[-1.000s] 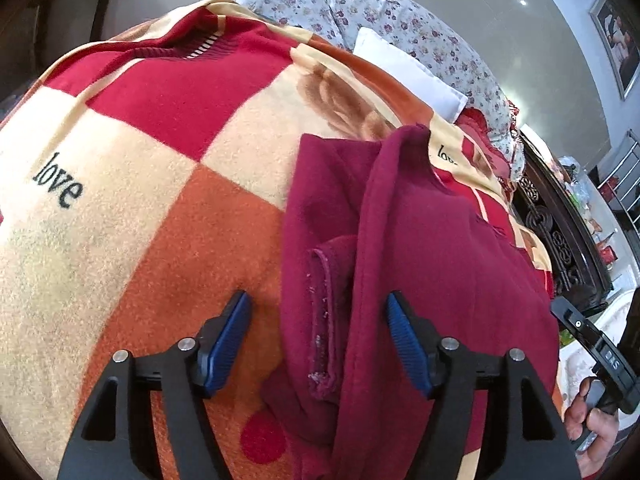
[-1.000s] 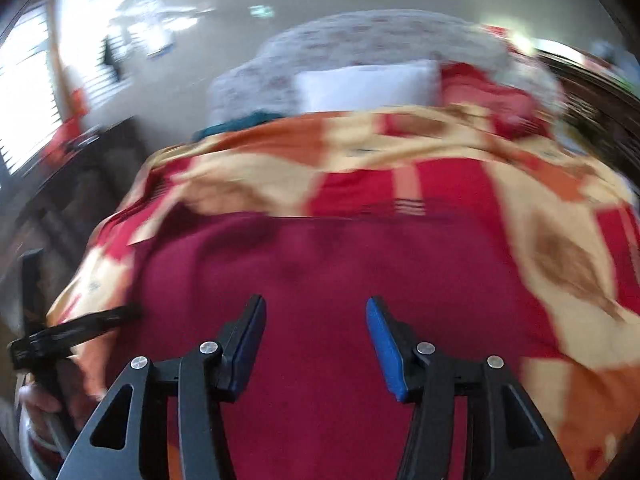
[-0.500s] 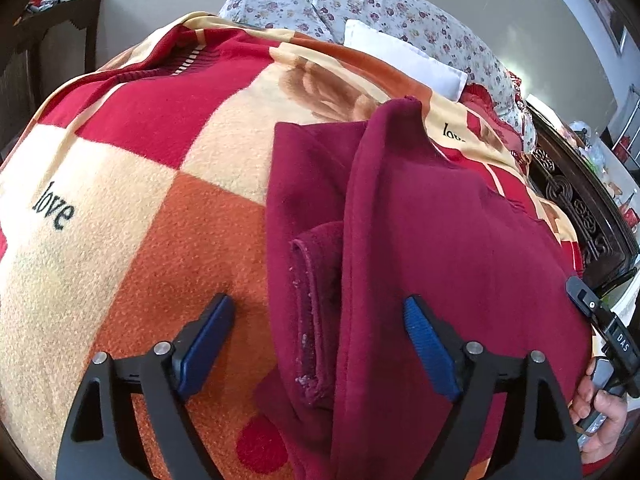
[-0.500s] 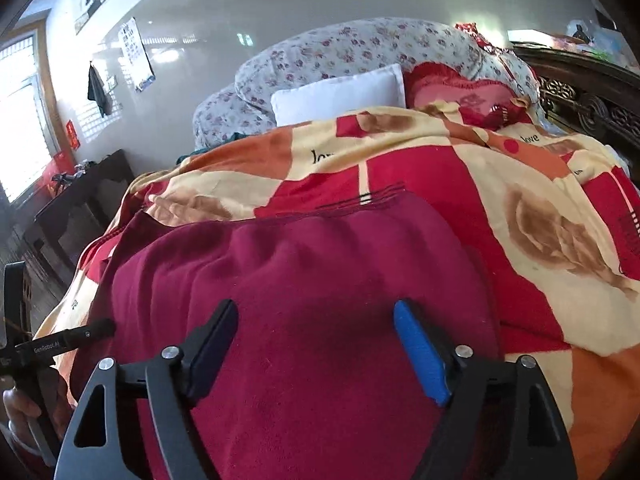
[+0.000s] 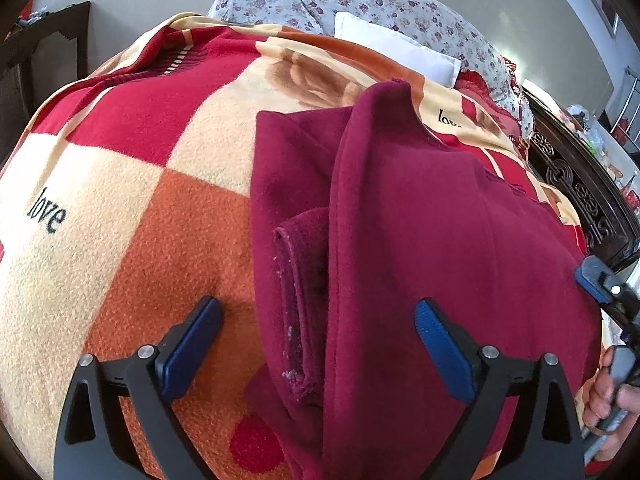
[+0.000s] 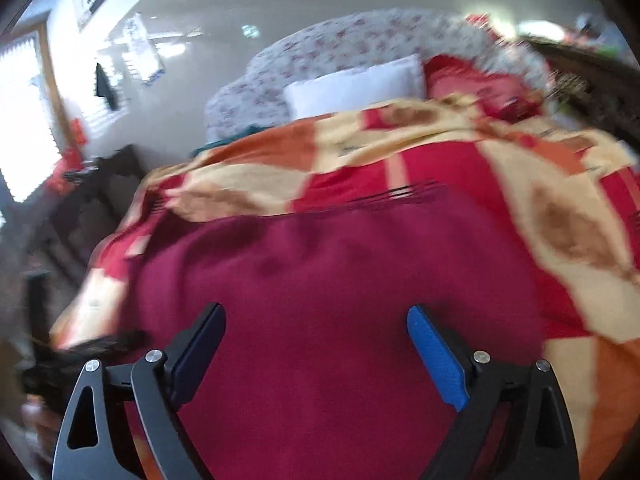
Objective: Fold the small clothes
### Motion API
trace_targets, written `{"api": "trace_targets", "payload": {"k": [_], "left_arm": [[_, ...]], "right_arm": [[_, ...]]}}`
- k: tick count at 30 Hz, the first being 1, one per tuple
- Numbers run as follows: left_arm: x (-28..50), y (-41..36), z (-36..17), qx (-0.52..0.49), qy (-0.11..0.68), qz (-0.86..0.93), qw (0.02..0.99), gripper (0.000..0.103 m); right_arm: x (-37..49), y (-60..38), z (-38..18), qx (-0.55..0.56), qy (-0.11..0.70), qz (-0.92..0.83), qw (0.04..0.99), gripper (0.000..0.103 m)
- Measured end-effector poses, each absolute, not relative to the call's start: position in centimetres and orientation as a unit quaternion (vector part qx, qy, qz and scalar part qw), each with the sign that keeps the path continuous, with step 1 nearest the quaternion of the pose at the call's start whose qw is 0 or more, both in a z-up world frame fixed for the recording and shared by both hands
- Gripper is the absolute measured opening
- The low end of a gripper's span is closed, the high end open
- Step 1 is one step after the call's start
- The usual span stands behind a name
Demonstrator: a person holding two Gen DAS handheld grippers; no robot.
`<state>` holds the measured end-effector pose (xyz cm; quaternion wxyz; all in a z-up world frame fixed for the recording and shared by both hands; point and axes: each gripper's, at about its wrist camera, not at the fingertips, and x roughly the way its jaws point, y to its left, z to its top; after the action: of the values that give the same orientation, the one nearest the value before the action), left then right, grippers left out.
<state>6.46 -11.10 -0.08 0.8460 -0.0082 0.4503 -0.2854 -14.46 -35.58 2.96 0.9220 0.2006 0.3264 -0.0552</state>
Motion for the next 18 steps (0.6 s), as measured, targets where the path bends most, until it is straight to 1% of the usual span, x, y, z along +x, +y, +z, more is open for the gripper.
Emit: {"api": "trace_targets", "payload": {"k": [1, 6, 10, 13, 16, 18], "left_arm": [[6.4, -11.0, 0.0, -0.012, 0.453, -0.284, 0.845, 0.097], [5.3, -9.1, 0.1, -0.043, 0.452, -0.285, 0.844, 0.097], [4.5, -7.1, -0.2, -0.079, 0.450, -0.291, 0.841, 0.097], [4.7, -6.9, -0.2, -0.090, 0.454, -0.297, 0.835, 0.097], [4.8, -6.9, -0.2, -0.090, 0.455, -0.303, 0.832, 0.097], [4.9, -6.8, -0.2, -0.093, 0.456, -0.305, 0.831, 0.097]], "right_arm": [[-13.2, -34.2, 3.2, 0.195, 0.346, -0.042, 0.917, 0.096], [-7.1, -27.8, 5.2, 0.131, 0.388, 0.021, 0.912, 0.096], [-1.7, -23.1, 6.0, 0.080, 0.420, 0.036, 0.903, 0.095], [1.1, -21.0, 5.7, 0.070, 0.442, 0.044, 0.893, 0.095], [3.8, -19.4, 4.3, 0.045, 0.485, 0.044, 0.872, 0.095], [4.8, -19.3, 3.7, 0.037, 0.496, 0.033, 0.867, 0.095]]}}
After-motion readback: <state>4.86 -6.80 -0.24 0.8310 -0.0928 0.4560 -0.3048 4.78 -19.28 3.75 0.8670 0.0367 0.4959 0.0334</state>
